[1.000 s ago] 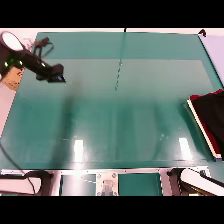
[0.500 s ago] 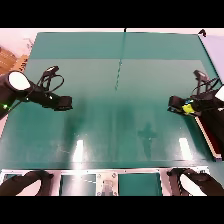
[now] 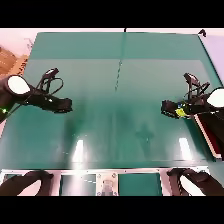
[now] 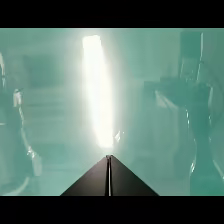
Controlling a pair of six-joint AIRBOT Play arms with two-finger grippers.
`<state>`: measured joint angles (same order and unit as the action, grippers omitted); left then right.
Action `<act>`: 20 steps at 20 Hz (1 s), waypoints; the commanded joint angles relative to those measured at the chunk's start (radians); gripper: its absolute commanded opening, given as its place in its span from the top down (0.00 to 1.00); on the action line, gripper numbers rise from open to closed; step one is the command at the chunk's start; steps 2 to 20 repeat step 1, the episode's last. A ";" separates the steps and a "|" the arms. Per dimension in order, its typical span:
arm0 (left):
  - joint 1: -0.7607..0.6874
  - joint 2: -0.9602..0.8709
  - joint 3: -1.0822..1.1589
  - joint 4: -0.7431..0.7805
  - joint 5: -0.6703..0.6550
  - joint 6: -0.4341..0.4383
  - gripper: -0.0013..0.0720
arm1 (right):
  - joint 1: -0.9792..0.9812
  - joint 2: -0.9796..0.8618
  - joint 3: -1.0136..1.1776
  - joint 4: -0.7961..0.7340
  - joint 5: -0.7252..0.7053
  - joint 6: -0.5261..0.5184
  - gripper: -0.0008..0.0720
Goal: Fold the shirts.
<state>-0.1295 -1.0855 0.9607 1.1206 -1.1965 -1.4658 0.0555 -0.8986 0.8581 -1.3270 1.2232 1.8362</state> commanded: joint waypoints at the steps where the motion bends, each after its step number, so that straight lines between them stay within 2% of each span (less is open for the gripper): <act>1: 0.000 0.002 -0.001 0.000 0.003 0.000 0.95 | 0.003 0.001 -0.002 0.001 -0.003 0.000 0.97; 20: 0.000 0.002 -0.001 0.000 0.003 0.000 0.95 | 0.003 0.001 -0.002 0.001 -0.003 0.000 0.97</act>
